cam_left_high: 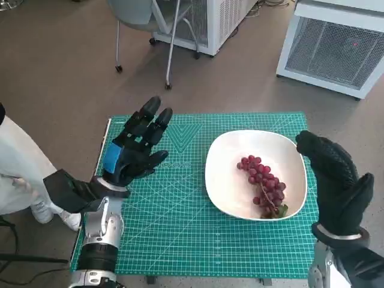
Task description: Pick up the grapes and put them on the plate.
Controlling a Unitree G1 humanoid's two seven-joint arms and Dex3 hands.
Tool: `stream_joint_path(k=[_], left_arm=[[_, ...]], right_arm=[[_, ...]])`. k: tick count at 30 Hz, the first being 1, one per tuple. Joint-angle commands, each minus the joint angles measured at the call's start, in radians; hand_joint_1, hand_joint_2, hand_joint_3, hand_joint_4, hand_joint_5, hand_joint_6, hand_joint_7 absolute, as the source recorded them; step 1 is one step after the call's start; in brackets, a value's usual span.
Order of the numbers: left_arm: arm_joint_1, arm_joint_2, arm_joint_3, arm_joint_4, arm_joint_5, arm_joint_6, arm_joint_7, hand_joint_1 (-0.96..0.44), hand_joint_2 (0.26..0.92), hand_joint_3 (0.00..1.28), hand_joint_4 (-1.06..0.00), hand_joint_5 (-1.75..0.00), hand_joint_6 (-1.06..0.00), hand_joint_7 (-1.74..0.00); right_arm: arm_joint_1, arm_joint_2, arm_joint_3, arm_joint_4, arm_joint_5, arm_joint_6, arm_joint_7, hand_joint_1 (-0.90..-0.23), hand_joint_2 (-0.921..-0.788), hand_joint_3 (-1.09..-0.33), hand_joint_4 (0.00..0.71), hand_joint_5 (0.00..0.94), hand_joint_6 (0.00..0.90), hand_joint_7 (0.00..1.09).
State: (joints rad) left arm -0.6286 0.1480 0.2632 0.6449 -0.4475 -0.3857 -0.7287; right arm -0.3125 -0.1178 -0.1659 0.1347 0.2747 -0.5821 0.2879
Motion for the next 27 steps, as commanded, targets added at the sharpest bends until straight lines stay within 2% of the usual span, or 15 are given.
stream_joint_path(k=[1,11,27], left_arm=[[0.028,-0.008,0.005,-0.041,-0.019,0.018,0.004,-0.44,0.921,0.21,-0.2,-0.01,-0.27,-0.01],[0.052,-0.017,0.004,-0.079,-0.035,0.036,0.0,-0.44,0.921,0.21,-0.2,-0.01,-0.27,-0.01],[0.088,-0.019,0.009,-0.131,-0.057,0.071,0.003,-0.43,0.921,0.22,-0.22,-0.01,-0.27,-0.01]], right_arm=[[0.016,-0.012,0.0,-0.005,0.009,0.021,0.012,-0.516,-0.921,-0.54,0.458,0.004,0.119,0.59],[0.019,-0.02,-0.003,-0.005,0.022,0.023,0.022,-0.517,-0.921,-0.539,0.459,0.004,0.121,0.58],[0.024,-0.024,-0.004,-0.01,0.022,0.023,0.025,-0.513,-0.921,-0.541,0.46,0.004,0.122,0.58]])
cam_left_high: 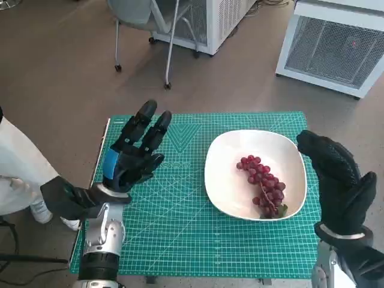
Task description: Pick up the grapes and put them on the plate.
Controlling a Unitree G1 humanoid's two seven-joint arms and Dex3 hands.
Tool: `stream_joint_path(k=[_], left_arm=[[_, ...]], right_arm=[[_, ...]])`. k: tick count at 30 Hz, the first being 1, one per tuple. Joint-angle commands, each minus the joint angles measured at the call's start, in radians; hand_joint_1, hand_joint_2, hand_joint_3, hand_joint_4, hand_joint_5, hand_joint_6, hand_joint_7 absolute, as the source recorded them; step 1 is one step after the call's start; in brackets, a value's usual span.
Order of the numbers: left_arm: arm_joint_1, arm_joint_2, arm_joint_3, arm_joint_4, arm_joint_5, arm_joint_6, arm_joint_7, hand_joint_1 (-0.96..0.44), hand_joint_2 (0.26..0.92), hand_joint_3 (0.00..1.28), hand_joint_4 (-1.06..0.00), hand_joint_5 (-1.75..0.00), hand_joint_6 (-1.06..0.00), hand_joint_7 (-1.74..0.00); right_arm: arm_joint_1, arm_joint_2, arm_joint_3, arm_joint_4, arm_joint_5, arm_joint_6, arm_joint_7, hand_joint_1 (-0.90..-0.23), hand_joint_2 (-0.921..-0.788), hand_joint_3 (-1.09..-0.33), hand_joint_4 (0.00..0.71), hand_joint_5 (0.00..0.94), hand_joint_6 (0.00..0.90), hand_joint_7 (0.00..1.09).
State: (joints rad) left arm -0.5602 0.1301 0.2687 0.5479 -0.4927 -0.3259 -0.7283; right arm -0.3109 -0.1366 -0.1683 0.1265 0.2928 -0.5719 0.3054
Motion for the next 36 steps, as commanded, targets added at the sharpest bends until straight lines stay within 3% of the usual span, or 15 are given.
stream_joint_path(k=[1,36], left_arm=[[0.022,-0.002,0.004,-0.039,-0.012,0.013,0.004,-0.43,0.921,0.22,-0.22,-0.01,-0.27,-0.01],[0.105,-0.015,-0.023,-0.158,-0.01,0.027,0.043,-0.4,0.921,0.22,-0.22,-0.01,-0.28,-0.01]], right_arm=[[0.022,-0.005,-0.002,-0.002,0.004,0.013,0.008,-0.513,-0.921,-0.541,0.46,0.004,0.122,0.58],[0.019,-0.01,-0.002,-0.007,0.001,0.021,0.007,-0.519,-0.921,-0.539,0.461,0.003,0.124,0.58]])
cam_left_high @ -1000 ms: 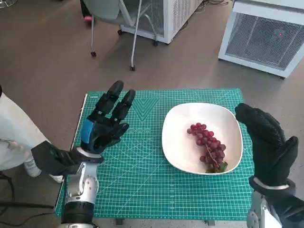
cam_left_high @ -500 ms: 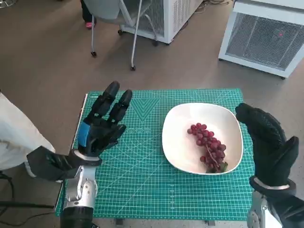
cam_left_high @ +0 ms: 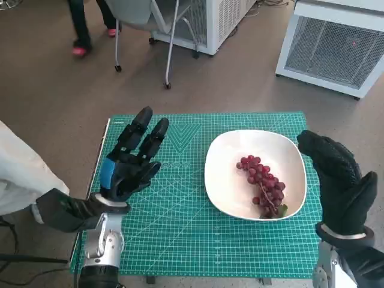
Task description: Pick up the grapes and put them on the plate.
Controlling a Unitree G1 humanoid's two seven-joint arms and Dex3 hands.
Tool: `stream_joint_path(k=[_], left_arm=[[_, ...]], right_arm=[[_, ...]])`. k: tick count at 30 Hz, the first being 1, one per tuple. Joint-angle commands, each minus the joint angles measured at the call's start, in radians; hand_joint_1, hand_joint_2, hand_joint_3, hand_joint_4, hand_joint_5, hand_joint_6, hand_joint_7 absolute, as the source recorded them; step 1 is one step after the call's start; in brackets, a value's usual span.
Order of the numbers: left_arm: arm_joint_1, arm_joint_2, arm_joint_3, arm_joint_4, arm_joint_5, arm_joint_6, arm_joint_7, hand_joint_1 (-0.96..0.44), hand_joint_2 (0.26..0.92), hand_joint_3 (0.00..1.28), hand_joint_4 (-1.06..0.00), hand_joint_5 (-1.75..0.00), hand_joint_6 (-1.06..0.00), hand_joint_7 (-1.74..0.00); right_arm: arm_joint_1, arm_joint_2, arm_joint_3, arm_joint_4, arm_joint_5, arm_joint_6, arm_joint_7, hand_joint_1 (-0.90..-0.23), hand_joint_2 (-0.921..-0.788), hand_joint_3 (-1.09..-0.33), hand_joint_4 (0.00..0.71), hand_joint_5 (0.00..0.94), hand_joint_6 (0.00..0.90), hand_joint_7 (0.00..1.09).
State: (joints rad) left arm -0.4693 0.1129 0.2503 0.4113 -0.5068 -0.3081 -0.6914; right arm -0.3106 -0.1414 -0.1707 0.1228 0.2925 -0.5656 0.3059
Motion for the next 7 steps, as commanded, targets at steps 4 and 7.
stream_joint_path(k=[4,7], left_arm=[[0.015,0.002,-0.006,-0.023,0.004,0.011,0.008,-0.4,0.921,0.22,-0.22,0.0,-0.28,-0.01],[0.018,0.002,-0.006,-0.025,0.001,0.011,0.006,-0.4,0.921,0.22,-0.22,0.0,-0.28,-0.01]], right_arm=[[0.018,-0.005,0.001,-0.004,0.002,0.015,0.007,-0.519,-0.921,-0.539,0.461,0.003,0.124,0.58],[0.019,-0.006,0.001,-0.005,0.003,0.016,0.008,-0.519,-0.921,-0.539,0.461,0.003,0.124,0.58]])
